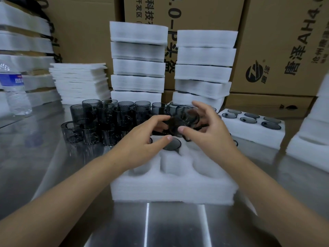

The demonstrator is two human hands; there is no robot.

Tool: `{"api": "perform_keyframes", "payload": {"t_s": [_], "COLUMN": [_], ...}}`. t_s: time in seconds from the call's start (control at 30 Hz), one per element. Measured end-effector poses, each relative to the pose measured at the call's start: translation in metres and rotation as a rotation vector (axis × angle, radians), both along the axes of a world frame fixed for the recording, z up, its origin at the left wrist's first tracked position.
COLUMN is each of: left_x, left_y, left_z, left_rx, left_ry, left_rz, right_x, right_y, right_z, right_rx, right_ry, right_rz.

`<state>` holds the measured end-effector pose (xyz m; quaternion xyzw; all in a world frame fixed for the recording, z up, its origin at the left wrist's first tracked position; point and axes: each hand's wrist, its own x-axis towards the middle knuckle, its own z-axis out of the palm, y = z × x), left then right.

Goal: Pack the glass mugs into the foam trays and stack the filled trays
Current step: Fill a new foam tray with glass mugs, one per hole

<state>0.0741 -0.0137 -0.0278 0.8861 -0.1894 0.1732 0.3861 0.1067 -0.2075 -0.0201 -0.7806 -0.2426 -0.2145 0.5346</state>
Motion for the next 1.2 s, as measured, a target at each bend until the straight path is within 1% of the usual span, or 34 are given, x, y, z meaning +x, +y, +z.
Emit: {"api": "perform_keyframes", "payload": {"t_s": [0.1, 0.2, 0.4, 0.53, 0.67, 0.87, 1.07, 1.2], "left_x": [0.000, 0.001, 0.000, 0.000, 0.000, -0.002, -0.003, -0.003], "left_y": [0.000, 0.000, 0.000, 0.000, 0.000, -0.001, -0.002, -0.002], "left_z": [-0.001, 0.000, -0.001, 0.000, 0.000, 0.002, 0.002, 0.003], "left_rx": [0.045, 0.058, 0.086, 0.087, 0.081, 0.084, 0.102, 0.104], "left_ry": [0.008, 0.007, 0.015, 0.011, 0.010, -0.003, 0.004, 0.008], "left_rz": [-0.015, -0.004, -0.001, -0.005, -0.015, -0.029, -0.016, -0.012], "right_x": [0.005, 0.011, 0.016, 0.017, 0.019, 0.024, 0.023, 0.021], "right_y": [-0.012, -0.024, -0.041, -0.044, -0.045, -0.048, -0.054, -0.056], "right_z": [0.003, 0.008, 0.012, 0.011, 0.008, 0.002, 0.006, 0.010], "right_rx": [0.166, 0.208, 0.042, -0.073, -0.136, -0.260, -0.424, -0.492], "right_ry": [0.083, 0.202, 0.347, 0.394, 0.376, 0.289, 0.340, 0.306], "right_rz": [-0.020, -0.004, 0.070, 0.125, 0.139, 0.165, 0.143, 0.150]}}
